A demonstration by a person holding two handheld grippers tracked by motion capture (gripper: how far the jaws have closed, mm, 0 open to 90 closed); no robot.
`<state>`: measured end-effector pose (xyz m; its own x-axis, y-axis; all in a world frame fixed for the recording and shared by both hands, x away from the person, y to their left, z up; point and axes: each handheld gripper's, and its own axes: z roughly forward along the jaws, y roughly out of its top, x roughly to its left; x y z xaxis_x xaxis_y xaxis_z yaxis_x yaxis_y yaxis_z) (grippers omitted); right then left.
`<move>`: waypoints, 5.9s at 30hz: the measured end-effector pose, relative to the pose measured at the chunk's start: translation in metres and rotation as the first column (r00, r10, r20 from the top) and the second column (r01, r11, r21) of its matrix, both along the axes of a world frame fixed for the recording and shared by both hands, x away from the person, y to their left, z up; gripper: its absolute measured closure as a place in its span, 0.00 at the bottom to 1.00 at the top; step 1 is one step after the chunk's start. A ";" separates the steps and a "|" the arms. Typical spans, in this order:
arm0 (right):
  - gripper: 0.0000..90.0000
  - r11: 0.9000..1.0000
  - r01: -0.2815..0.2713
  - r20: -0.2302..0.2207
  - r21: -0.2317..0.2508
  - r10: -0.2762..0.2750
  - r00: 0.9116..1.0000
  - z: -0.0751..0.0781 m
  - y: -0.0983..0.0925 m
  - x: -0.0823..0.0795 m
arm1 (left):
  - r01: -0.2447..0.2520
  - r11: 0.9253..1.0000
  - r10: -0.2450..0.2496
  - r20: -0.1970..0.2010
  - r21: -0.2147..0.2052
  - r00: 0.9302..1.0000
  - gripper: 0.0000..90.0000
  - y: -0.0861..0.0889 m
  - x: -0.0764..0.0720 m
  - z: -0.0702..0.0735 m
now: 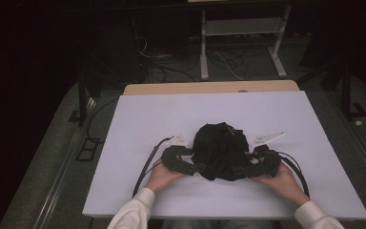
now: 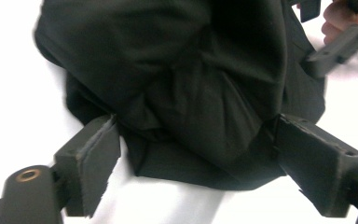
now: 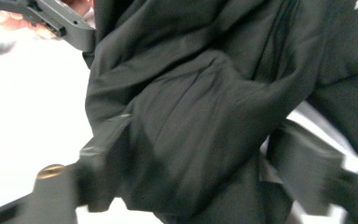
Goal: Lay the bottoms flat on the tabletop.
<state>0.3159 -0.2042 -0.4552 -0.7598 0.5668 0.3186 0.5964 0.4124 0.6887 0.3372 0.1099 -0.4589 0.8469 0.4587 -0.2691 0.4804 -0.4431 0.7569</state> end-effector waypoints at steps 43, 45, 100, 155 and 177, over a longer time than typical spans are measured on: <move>0.92 0.943 0.227 0.079 0.243 -0.253 0.964 0.141 -0.043 0.087 | -0.203 0.976 0.178 0.256 0.075 0.950 0.96 0.016 0.079 0.158; 0.92 0.941 0.229 0.084 0.251 -0.257 0.963 0.148 -0.043 0.091 | -0.205 0.976 0.178 0.272 0.071 0.946 0.96 0.014 0.083 0.170; 0.92 0.996 0.023 -0.221 0.082 -0.004 0.975 0.027 -0.042 -0.034 | 0.335 0.940 -0.315 -0.218 0.060 0.924 0.95 -0.009 -0.027 0.045; 0.49 0.958 0.285 -0.178 0.000 -0.281 0.943 0.004 -0.038 0.090 | 0.171 0.985 -0.171 -0.058 -0.018 0.983 0.47 0.050 -0.040 0.072; 0.95 0.932 0.357 -0.230 0.061 -0.335 0.914 0.022 -0.086 0.080 | -0.154 0.988 0.154 -0.005 0.010 0.988 0.34 0.056 0.021 0.069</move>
<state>0.3959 -0.2902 -0.4333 -0.4304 0.7389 0.5185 0.8256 0.0902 0.5570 0.3584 0.1656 -0.3903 0.7645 0.5858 -0.2689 0.5479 -0.3708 0.7499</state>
